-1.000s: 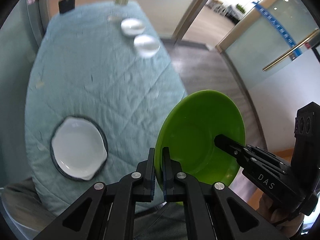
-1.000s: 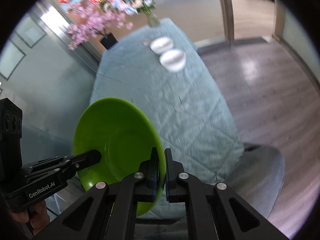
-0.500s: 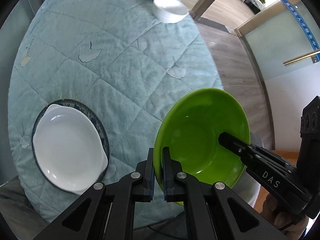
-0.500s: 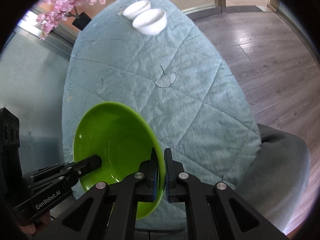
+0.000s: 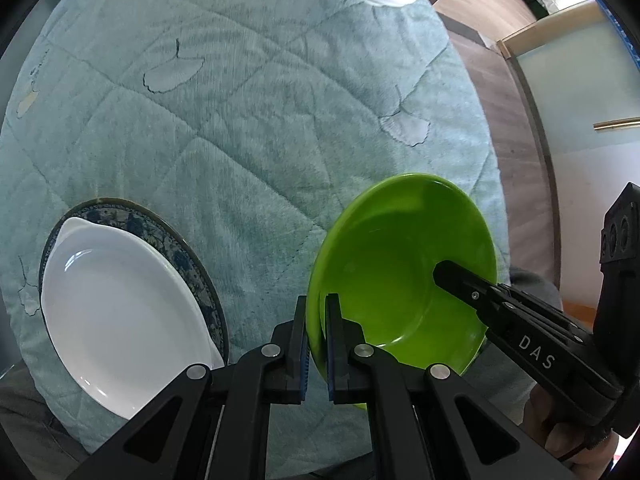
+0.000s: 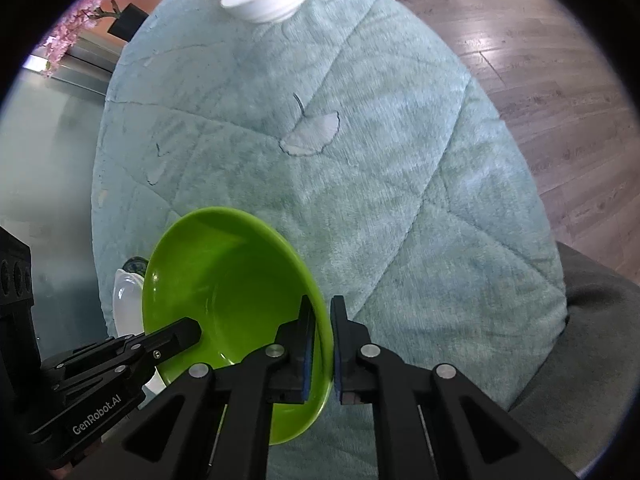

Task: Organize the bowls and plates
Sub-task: 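Lower the green bowl onto the quilt beside the plate, open left gripper, then move the left tool toward the two small white bowls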

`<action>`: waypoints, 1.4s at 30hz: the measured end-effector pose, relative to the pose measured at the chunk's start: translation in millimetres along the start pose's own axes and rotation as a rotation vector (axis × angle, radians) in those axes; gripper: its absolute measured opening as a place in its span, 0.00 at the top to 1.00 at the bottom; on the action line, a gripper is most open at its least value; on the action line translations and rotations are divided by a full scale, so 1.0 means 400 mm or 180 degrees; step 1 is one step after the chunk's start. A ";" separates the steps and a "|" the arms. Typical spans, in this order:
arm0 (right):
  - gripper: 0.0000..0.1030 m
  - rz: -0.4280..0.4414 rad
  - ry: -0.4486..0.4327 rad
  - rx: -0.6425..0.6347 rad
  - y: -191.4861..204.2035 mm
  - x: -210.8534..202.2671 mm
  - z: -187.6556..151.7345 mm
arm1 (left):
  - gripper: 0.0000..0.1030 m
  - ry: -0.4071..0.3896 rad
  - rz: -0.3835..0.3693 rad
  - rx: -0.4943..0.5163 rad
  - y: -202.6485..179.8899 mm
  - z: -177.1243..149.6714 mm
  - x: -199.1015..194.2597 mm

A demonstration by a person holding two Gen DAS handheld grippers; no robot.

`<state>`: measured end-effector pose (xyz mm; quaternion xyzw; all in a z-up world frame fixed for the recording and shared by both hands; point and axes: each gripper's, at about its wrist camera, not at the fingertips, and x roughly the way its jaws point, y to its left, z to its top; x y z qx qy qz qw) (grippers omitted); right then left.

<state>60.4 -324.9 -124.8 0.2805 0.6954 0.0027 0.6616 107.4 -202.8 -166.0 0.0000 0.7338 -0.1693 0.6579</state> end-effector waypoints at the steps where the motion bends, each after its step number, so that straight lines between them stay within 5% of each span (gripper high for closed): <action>1: 0.93 0.0012 0.0044 0.0029 -0.006 0.012 -0.001 | 0.98 0.0021 0.0006 -0.0002 0.001 0.001 0.005; 17: 0.88 -0.0064 -0.0177 0.0139 -0.017 0.030 -0.014 | 0.93 -0.0027 -0.0067 0.0134 0.026 -0.008 0.013; 18: 0.86 -0.0070 -0.0221 0.0124 -0.018 0.018 -0.016 | 0.89 -0.0083 -0.0058 0.0155 0.024 -0.011 0.003; 20: 0.57 -0.0134 -0.0336 0.0090 -0.023 -0.016 -0.020 | 0.73 -0.0278 0.0005 0.0204 0.022 -0.020 -0.045; 22: 0.38 -0.0194 -0.0511 0.0092 -0.035 -0.058 -0.029 | 0.42 -0.0647 0.0110 0.0231 0.017 -0.036 -0.119; 25: 0.25 -0.0315 -0.0815 0.0065 -0.051 -0.135 -0.053 | 0.09 -0.1330 0.0297 0.0268 0.009 -0.074 -0.250; 29: 0.18 -0.0342 -0.1093 0.0000 -0.058 -0.207 -0.083 | 0.02 -0.2013 0.0275 0.0399 -0.014 -0.129 -0.389; 32: 0.17 -0.0322 -0.1239 -0.0092 -0.058 -0.258 -0.102 | 0.15 -0.2154 0.0196 0.0531 -0.028 -0.159 -0.455; 34: 0.16 -0.0319 -0.1323 -0.0154 -0.056 -0.290 -0.110 | 0.88 -0.2128 0.0112 0.0678 -0.049 -0.170 -0.487; 35: 0.15 -0.0316 -0.1374 -0.0171 -0.055 -0.303 -0.112 | 1.00 -0.2069 0.0092 0.0728 -0.056 -0.171 -0.495; 38: 0.12 -0.0331 -0.1523 -0.0220 -0.055 -0.341 -0.116 | 1.00 -0.2267 0.0151 0.0831 -0.080 -0.200 -0.542; 39: 0.12 -0.0321 -0.1547 -0.0245 -0.055 -0.350 -0.114 | 0.96 -0.2363 0.0196 0.0869 -0.096 -0.210 -0.555; 40: 0.12 -0.0319 -0.1570 -0.0272 -0.052 -0.358 -0.114 | 0.72 -0.2422 0.0246 0.0880 -0.105 -0.216 -0.569; 41: 0.12 -0.0336 -0.1608 -0.0311 -0.050 -0.368 -0.111 | 0.46 -0.2452 0.0305 0.0868 -0.112 -0.220 -0.581; 42: 0.12 -0.0349 -0.1633 -0.0337 -0.048 -0.373 -0.109 | 0.00 -0.2471 0.0358 0.0818 -0.116 -0.220 -0.594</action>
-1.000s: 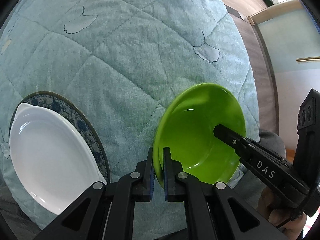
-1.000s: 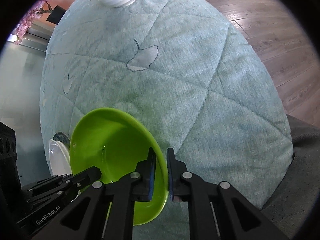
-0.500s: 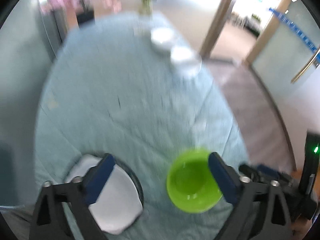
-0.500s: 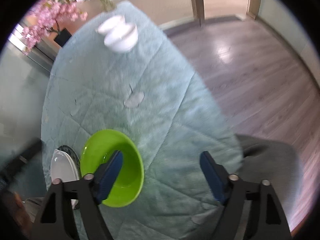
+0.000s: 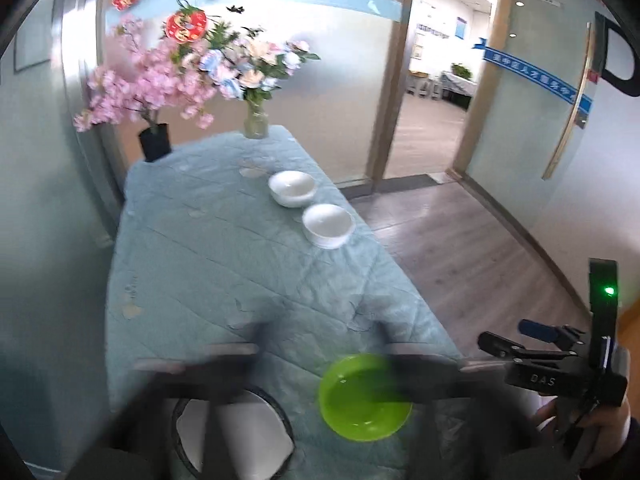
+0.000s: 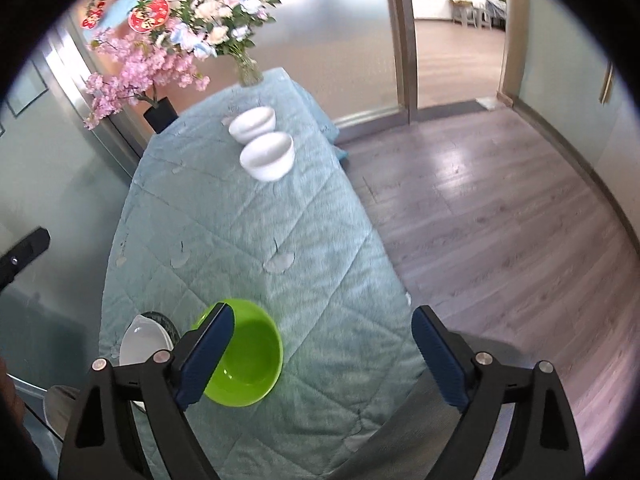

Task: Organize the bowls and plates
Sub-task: 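Move the left tool toward the two small white bowls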

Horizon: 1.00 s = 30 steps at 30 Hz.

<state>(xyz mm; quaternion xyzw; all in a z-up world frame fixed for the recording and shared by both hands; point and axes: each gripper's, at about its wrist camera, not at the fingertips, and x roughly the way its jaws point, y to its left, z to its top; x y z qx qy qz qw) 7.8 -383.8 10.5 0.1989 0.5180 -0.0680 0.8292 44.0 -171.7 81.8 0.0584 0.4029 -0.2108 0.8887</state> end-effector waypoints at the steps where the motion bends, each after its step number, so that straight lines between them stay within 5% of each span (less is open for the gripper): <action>1: 0.12 0.0005 -0.0027 -0.0015 0.000 -0.004 0.007 | 0.03 -0.0137 0.0013 -0.0082 0.006 0.007 -0.014; 5: 0.15 0.0085 -0.0014 -0.0016 -0.004 -0.001 0.028 | 0.07 -0.0163 -0.0117 -0.0145 0.023 0.051 -0.005; 6: 0.21 0.0094 -0.0024 -0.0025 -0.002 0.000 0.033 | 0.23 -0.0147 -0.0158 -0.0160 0.027 0.063 0.006; 7: 0.51 0.0057 -0.0059 -0.0050 0.000 -0.001 0.041 | 0.52 -0.0106 -0.0198 -0.0155 0.033 0.073 0.013; 8: 0.95 -0.0008 -0.0075 -0.0069 0.002 -0.002 0.044 | 0.71 -0.0025 -0.0256 -0.0126 0.037 0.085 0.019; 9: 0.96 -0.0095 -0.0091 -0.0093 0.003 -0.003 0.053 | 1.00 0.0093 -0.0288 -0.0063 0.039 0.098 0.037; 12: 0.96 0.0052 -0.0207 -0.0079 -0.002 -0.012 0.089 | 1.00 0.0014 -0.0261 0.0015 0.040 0.127 0.047; 14: 0.92 0.0186 -0.0282 -0.0141 0.002 -0.018 0.131 | 0.84 -0.0086 -0.0192 0.0070 0.036 0.160 0.052; 15: 0.79 0.0228 -0.0313 -0.0190 0.004 -0.019 0.147 | 0.38 -0.0085 -0.0098 0.0068 0.037 0.180 0.062; 16: 0.28 0.0258 -0.0360 -0.0239 0.008 -0.021 0.165 | 0.00 -0.0093 -0.0041 0.0007 0.046 0.201 0.069; 17: 0.03 0.0290 -0.0455 -0.0258 0.010 -0.029 0.186 | 0.03 -0.0195 -0.0039 -0.0081 0.057 0.219 0.069; 18: 0.00 0.0324 -0.0599 -0.0268 0.011 -0.040 0.211 | 0.02 -0.0304 -0.0072 -0.0176 0.070 0.238 0.068; 30: 0.00 0.0693 -0.0710 -0.0403 0.042 0.027 0.483 | 0.02 -0.0037 -0.0161 -0.0348 0.215 0.514 0.232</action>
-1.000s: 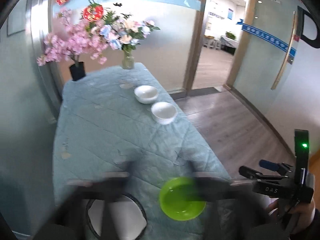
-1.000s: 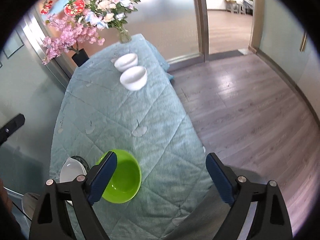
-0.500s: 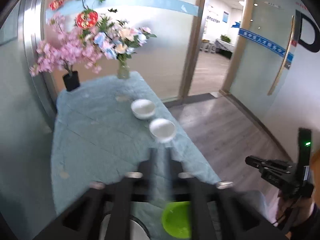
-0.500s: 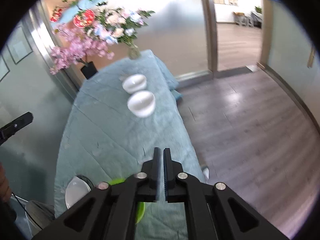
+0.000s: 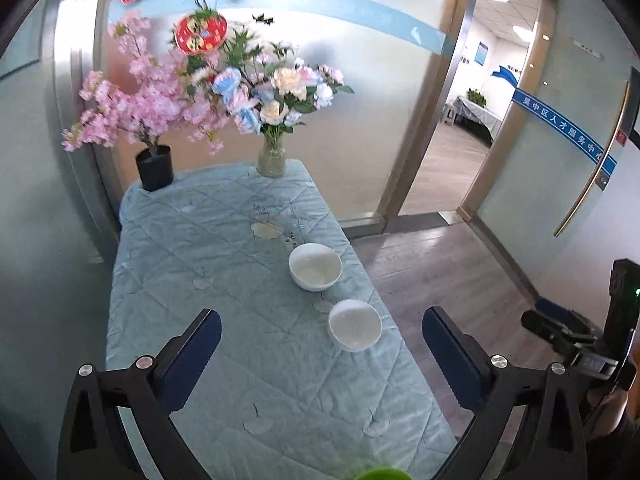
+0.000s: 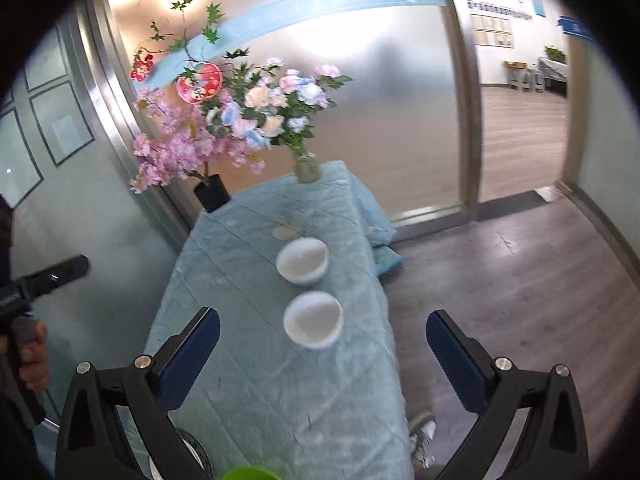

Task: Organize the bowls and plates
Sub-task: 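Move the left tool toward the two small white bowls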

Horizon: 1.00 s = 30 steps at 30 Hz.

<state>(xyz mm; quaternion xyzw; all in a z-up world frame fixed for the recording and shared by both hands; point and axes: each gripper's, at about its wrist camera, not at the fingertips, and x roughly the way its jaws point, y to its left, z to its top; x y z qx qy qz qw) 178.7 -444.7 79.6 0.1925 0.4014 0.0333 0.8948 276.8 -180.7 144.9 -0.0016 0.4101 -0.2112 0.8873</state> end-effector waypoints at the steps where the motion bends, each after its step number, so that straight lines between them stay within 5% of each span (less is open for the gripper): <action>1: 0.00 0.0037 0.0007 -0.0015 0.003 0.019 0.024 | 0.02 0.0052 -0.0023 -0.0035 0.012 0.024 0.027; 12: 0.00 0.0280 0.0039 -0.0052 0.010 0.188 0.280 | 0.02 0.0242 -0.0068 0.0063 0.077 0.244 0.303; 16: 0.00 0.0105 0.0154 -0.0138 -0.006 0.308 0.321 | 0.02 0.0404 -0.0072 0.0048 0.103 0.284 0.436; 30: 0.07 -0.0020 0.1181 0.0165 -0.081 0.770 0.188 | 0.06 0.1134 -0.0096 -0.0191 0.189 0.199 0.923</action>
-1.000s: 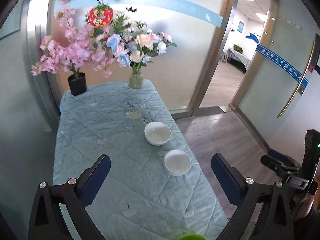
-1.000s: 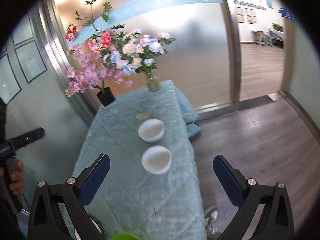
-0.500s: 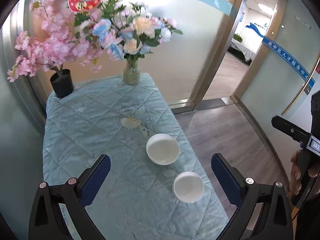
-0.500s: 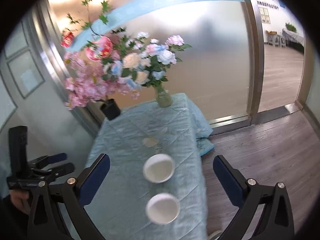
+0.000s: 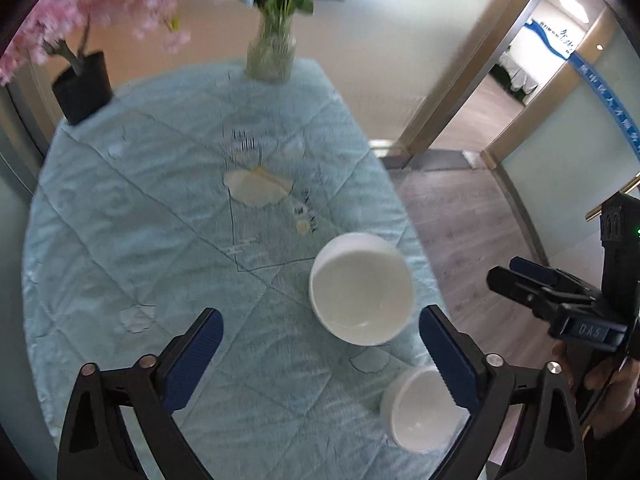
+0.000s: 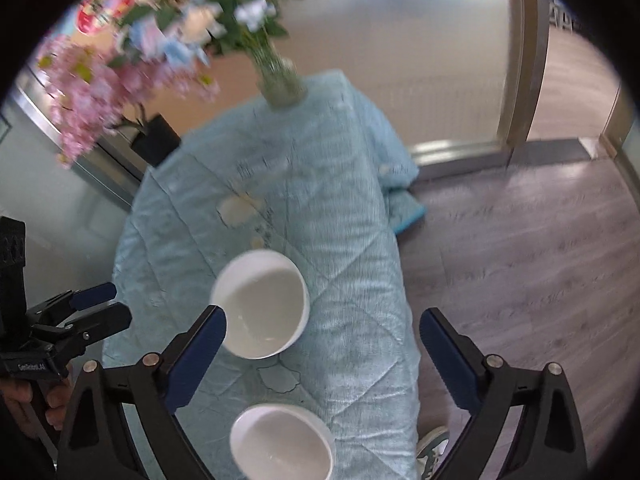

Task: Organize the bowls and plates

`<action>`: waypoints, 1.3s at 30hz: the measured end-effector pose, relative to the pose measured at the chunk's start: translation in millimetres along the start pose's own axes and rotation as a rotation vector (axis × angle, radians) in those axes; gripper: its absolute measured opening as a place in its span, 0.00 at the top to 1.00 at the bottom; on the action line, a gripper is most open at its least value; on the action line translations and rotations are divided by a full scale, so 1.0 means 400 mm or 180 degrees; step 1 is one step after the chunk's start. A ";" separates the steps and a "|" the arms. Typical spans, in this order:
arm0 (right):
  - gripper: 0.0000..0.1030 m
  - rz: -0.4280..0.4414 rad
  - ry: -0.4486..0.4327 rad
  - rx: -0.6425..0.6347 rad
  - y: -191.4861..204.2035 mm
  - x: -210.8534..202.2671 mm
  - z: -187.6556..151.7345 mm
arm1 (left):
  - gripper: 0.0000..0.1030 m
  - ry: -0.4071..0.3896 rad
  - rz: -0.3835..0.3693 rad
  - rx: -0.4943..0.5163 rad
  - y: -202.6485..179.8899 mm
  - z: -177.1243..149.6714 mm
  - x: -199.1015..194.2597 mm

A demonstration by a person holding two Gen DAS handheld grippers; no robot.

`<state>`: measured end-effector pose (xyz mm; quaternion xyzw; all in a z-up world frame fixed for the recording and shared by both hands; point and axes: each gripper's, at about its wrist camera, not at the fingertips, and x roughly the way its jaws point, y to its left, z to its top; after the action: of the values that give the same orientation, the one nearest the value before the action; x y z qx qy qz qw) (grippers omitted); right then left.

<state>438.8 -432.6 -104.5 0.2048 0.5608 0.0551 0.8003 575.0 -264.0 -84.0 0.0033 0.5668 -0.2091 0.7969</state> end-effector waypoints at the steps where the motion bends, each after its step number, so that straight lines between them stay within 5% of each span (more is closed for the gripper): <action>1: 0.10 -0.0005 0.0059 0.0036 -0.002 0.033 -0.002 | 0.07 0.0050 0.0007 -0.0008 0.005 0.001 0.029; 11: 0.48 0.0046 0.0415 0.0204 -0.009 0.215 0.002 | 0.28 0.0342 -0.0052 -0.0140 0.054 0.013 0.236; 15: 0.67 0.0052 0.0518 0.0303 -0.017 0.255 0.001 | 0.54 0.0479 -0.0065 -0.0063 0.049 0.022 0.282; 17: 0.87 0.0127 0.0564 0.0354 -0.018 0.267 -0.003 | 0.64 0.0513 -0.0113 -0.0044 0.048 0.022 0.296; 19: 0.95 0.0118 0.0575 0.0266 0.002 0.271 -0.005 | 0.86 0.0519 -0.0267 -0.0037 0.043 0.020 0.304; 28: 0.96 -0.0021 0.0542 0.0278 0.035 0.252 -0.007 | 0.93 0.0428 -0.0114 0.0133 0.002 0.013 0.255; 39: 0.96 0.0028 0.0045 0.0295 0.125 -0.105 -0.015 | 0.93 -0.0008 -0.0074 0.0410 -0.147 -0.009 -0.150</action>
<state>424.9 -398.8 -49.8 0.2437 0.5675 0.0340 0.7858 535.7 -297.1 -17.5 0.0476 0.5511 -0.2544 0.7933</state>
